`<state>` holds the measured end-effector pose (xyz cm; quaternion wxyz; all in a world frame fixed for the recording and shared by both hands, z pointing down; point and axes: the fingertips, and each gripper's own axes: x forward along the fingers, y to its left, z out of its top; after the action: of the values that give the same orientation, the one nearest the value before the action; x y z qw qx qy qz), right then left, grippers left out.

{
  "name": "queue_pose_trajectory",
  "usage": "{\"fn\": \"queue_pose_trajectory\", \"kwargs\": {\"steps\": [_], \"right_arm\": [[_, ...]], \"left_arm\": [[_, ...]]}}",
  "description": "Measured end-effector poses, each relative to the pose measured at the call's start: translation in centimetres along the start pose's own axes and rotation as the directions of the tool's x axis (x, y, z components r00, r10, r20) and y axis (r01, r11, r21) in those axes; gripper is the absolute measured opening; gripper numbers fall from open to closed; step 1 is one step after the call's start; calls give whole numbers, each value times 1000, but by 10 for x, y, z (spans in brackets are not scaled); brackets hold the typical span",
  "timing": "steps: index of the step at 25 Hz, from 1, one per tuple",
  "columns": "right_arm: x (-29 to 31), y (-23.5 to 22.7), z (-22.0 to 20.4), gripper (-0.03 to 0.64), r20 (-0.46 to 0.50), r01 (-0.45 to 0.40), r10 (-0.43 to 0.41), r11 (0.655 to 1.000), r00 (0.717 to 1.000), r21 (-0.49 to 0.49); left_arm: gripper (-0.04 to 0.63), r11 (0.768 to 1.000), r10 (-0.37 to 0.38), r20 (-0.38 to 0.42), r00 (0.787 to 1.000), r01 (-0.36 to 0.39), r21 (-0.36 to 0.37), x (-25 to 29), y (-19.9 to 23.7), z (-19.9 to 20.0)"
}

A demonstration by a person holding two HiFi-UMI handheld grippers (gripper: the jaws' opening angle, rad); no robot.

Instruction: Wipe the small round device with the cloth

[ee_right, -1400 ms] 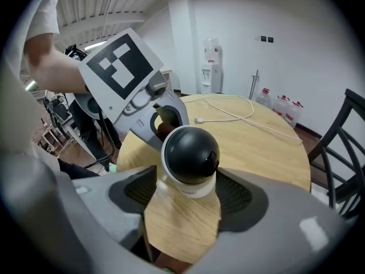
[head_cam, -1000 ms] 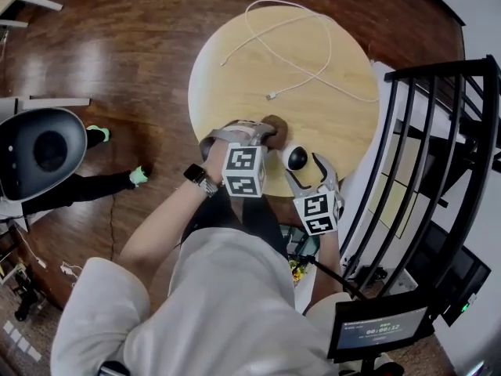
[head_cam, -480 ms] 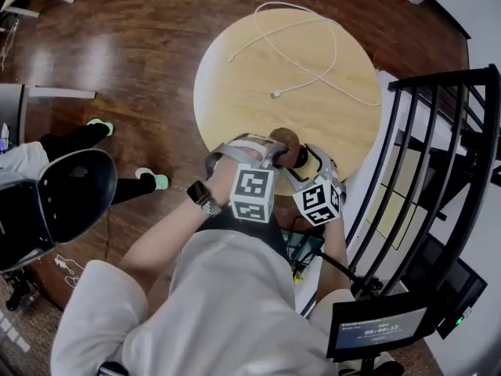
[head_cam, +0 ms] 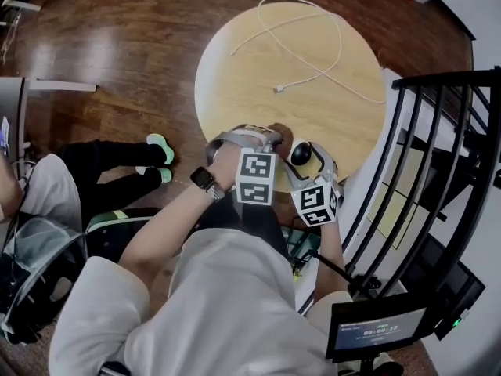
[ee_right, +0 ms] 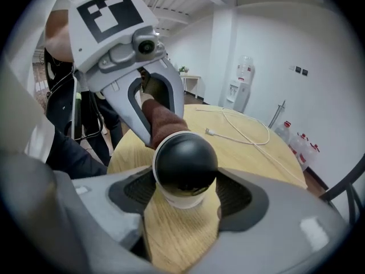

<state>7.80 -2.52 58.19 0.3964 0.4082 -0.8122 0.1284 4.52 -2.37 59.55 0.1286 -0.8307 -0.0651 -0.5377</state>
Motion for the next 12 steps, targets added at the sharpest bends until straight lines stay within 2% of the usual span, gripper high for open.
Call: {"fn": "queue_pose_trajectory", "kwargs": {"steps": [6, 12], "right_arm": [[-2, -1, -1, 328, -34, 82, -79, 992, 996, 93], [-5, 3, -6, 328, -104, 157, -140, 970, 985, 187]], "left_arm": [[120, 999, -26, -19, 999, 26, -22, 28, -5, -10], [120, 999, -6, -59, 998, 8, 33, 44, -3, -12]]}}
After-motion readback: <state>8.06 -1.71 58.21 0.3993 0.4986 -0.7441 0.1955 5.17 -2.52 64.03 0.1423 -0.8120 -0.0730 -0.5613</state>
